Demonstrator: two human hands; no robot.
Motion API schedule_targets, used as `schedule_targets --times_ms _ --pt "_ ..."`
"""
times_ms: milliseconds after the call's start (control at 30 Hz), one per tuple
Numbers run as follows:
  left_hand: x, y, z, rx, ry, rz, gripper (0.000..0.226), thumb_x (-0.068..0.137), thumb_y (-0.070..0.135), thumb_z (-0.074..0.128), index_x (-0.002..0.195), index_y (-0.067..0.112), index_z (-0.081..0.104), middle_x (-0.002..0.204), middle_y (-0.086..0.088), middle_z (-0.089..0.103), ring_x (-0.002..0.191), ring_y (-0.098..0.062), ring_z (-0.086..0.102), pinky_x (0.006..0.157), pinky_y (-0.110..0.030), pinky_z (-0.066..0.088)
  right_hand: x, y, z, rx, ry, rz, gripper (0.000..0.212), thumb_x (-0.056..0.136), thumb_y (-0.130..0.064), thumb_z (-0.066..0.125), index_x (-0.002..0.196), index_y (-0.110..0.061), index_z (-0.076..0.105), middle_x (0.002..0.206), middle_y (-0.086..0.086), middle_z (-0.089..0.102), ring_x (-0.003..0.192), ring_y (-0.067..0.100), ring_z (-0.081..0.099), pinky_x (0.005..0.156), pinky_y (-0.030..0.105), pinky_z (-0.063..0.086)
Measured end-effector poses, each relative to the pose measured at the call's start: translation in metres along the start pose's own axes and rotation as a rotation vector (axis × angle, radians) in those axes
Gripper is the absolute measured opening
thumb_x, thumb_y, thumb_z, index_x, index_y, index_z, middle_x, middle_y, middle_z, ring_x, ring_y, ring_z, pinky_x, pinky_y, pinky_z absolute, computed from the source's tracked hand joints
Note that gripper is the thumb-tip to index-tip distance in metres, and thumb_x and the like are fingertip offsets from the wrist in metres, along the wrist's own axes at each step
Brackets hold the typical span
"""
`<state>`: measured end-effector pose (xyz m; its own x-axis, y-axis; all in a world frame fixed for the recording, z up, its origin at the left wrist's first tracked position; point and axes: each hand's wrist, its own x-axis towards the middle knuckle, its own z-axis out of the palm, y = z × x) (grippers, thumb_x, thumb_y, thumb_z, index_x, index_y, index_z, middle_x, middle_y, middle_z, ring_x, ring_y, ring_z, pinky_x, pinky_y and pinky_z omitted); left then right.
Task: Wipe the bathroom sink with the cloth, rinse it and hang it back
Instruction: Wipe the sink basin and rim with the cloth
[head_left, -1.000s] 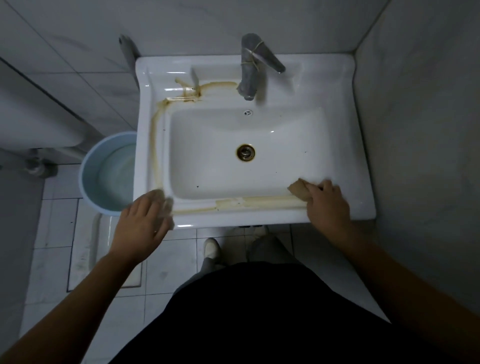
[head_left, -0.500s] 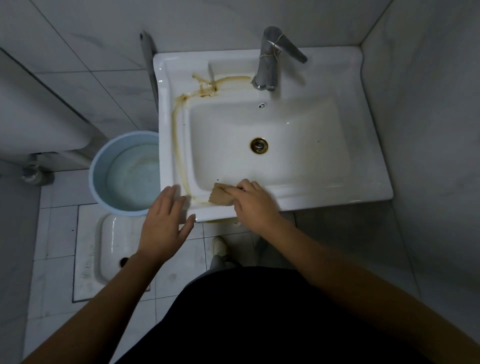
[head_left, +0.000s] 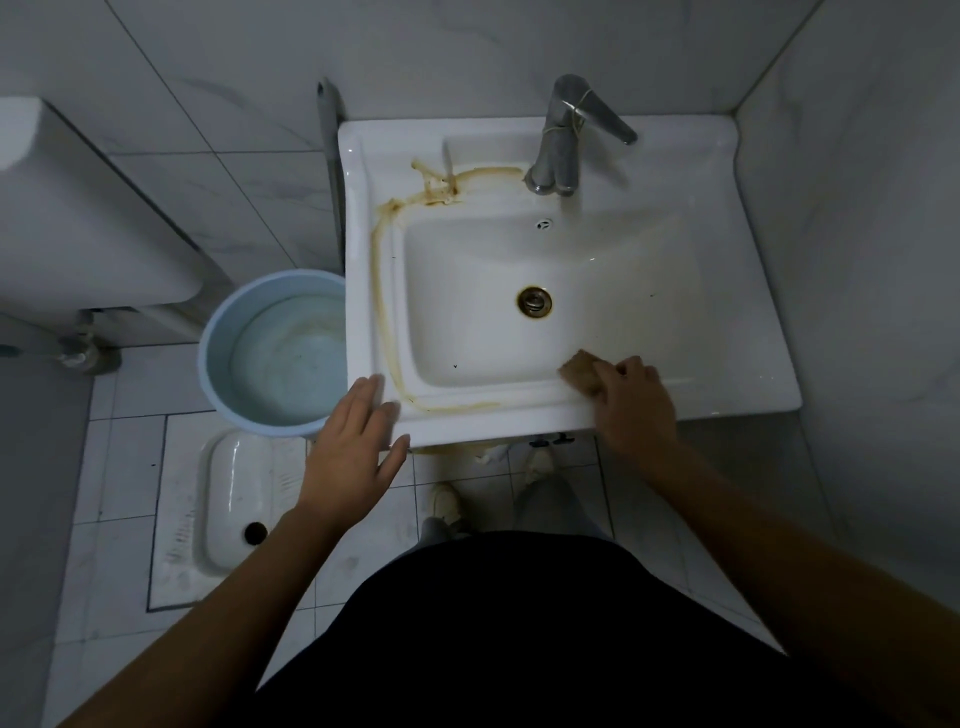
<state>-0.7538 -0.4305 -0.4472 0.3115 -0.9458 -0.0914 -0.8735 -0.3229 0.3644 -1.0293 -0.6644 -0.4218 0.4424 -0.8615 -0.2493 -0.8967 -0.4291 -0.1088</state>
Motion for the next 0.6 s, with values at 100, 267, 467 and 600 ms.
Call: schedule_targets --times_ms 100,267,467,600 --pt "0.0 0.002 -0.001 0.003 -0.004 -0.007 0.045 0.1 0.047 0.044 0.13 0.016 0.058 0.162 -0.011 0.035 0.152 -0.03 0.028 0.118 -0.05 0.038 -0.009 -0.061 0.007 0.044 -0.047 -0.146 0.049 0.093 -0.021 0.053 0.142 -0.021 0.046 0.124 0.012 0.051 0.108 0.028 0.049 0.09 0.039 0.049" --pt "0.001 0.003 -0.005 0.022 -0.025 -0.012 0.048 0.1 0.05 0.041 0.132 0.018 0.057 0.163 -0.009 0.034 0.153 -0.028 0.028 0.119 -0.047 0.036 -0.02 -0.137 0.018 0.08 -0.108 -0.41 0.055 0.091 -0.019 0.055 0.144 -0.021 0.042 0.128 0.009 0.047 0.111 0.026 0.044 0.094 0.036 0.042" --pt "0.001 0.004 -0.007 0.028 -0.033 -0.008 0.046 0.1 0.049 0.043 0.13 0.018 0.058 0.162 -0.009 0.035 0.152 -0.028 0.029 0.118 -0.047 0.037 -0.007 -0.095 0.015 0.111 -0.098 -0.469 0.055 0.09 -0.016 0.054 0.144 -0.025 0.046 0.125 0.001 0.051 0.11 0.022 0.047 0.091 0.035 0.045" --pt "0.001 0.011 -0.006 0.018 -0.016 -0.039 0.044 0.099 0.047 0.043 0.127 0.017 0.059 0.161 -0.01 0.036 0.152 -0.03 0.029 0.117 -0.049 0.038 0.002 -0.023 0.003 0.1 -0.033 -0.361 0.043 0.096 -0.02 0.05 0.139 -0.022 0.052 0.121 0.003 0.055 0.105 0.021 0.05 0.089 0.037 0.049"
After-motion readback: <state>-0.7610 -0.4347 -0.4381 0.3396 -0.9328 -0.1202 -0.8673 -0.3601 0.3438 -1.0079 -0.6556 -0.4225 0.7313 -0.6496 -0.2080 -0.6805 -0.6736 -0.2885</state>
